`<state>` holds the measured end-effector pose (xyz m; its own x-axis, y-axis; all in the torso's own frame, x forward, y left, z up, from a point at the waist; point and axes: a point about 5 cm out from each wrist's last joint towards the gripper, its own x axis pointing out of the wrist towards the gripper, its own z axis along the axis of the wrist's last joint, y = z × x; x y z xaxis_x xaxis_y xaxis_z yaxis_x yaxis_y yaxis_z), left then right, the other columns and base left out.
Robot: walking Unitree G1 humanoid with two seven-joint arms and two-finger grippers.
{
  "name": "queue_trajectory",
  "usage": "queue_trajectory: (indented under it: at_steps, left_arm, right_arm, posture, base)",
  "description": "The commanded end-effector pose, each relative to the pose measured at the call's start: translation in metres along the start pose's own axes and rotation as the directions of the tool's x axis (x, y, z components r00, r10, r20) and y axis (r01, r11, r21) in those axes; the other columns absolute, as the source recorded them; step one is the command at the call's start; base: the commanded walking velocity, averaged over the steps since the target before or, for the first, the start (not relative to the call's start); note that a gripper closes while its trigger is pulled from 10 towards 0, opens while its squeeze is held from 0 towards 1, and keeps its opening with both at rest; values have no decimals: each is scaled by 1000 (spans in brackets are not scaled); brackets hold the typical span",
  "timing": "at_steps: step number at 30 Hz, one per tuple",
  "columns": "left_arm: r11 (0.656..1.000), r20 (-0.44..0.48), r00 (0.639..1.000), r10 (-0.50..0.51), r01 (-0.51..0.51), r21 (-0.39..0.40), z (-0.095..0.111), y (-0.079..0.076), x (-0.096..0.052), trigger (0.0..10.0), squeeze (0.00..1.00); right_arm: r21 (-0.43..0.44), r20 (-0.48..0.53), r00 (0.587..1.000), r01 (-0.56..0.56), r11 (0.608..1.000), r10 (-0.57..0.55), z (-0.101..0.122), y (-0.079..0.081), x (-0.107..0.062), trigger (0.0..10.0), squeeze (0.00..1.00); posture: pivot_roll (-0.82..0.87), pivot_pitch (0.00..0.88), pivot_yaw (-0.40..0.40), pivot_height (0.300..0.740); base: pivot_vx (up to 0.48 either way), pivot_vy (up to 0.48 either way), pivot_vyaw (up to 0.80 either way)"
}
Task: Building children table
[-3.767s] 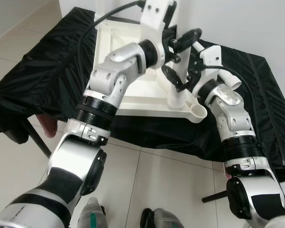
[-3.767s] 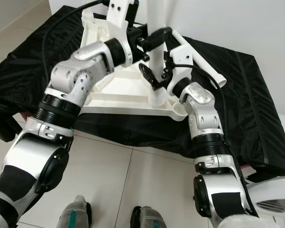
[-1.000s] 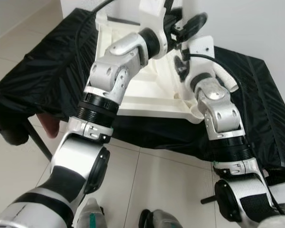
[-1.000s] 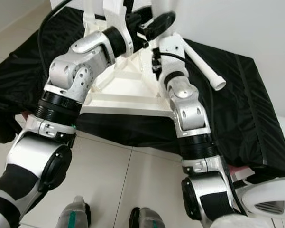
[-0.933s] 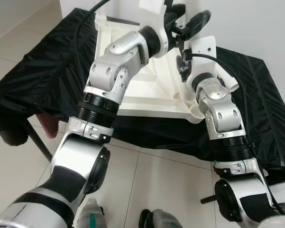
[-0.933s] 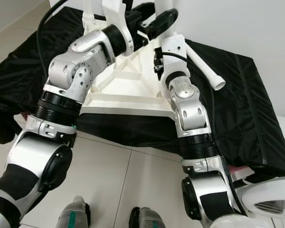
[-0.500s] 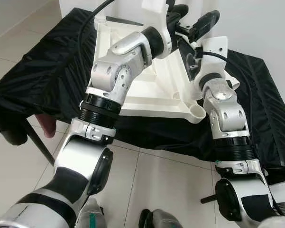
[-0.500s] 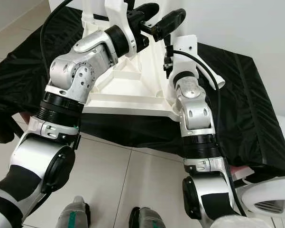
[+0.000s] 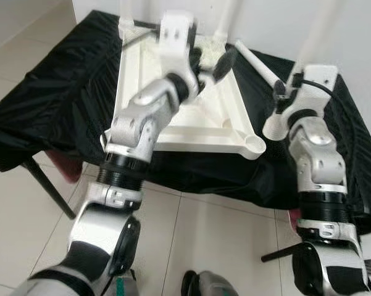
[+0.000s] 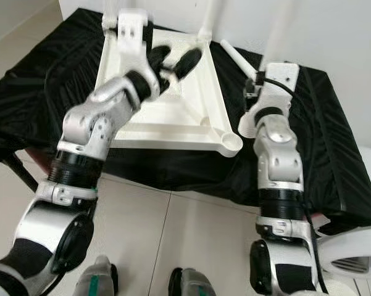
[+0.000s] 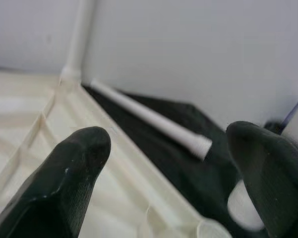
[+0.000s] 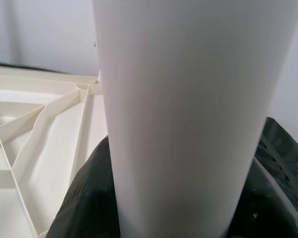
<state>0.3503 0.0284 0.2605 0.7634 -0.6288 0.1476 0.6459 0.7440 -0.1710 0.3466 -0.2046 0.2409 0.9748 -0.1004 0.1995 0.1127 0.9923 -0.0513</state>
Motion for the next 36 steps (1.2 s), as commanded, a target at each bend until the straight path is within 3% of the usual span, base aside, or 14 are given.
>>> queue_trajectory:
  at_steps: [1,3,6,10,15,18,21,28,36]
  left_arm:
    - [999,-21,999,-31,31,18,-2,-12,4,10000,0]
    - [1000,-71,997,-20,22,20,-18,-17,3,10000,0]
    - [999,-93,995,-19,23,36,-25,-20,2,10000,0]
    - [978,-257,966,-10,63,197,-65,-30,5,10000,0]
    - [974,-279,960,-15,77,212,-71,-33,5,10000,0]
    - [928,-407,913,-9,159,338,-99,-40,9,10000,0]
    - [905,-452,892,11,183,383,-110,-40,11,10000,0]
    - [869,-489,869,72,186,458,-119,-34,16,10000,0]
    - [846,-490,866,99,185,499,-119,-29,21,10000,0]
  right_arm:
    - [16,44,999,-12,1000,11,8,-1,-1,10000,0]
    - [40,58,997,-46,998,44,9,1,-2,10000,0]
    - [42,66,996,-59,997,56,9,2,-3,10000,0]
    - [61,85,994,-75,995,69,8,2,-4,10000,0]
    - [58,88,994,-75,995,69,8,2,-3,10000,0]
    - [55,107,991,-89,995,82,12,3,-3,10000,0]
    - [52,114,990,-93,994,87,13,4,-4,10000,0]
    - [51,125,989,-88,995,81,15,2,-5,10000,0]
    - [51,133,989,-78,996,71,17,0,-5,10000,0]
  posture:
    - [72,52,-94,740]
    - [72,51,-92,740]
    - [73,48,-93,740]
    - [76,40,-91,740]
    - [78,39,-91,740]
    - [78,49,-87,740]
    - [69,52,-81,740]
    - [59,58,-74,740]
    - [51,56,-71,740]
  base:
    - [0,0,0]
    - [0,0,0]
    - [0,0,0]
    - [0,0,0]
    - [0,0,0]
    - [0,0,0]
    - [0,0,0]
    - [0,0,0]
    - [0,0,0]
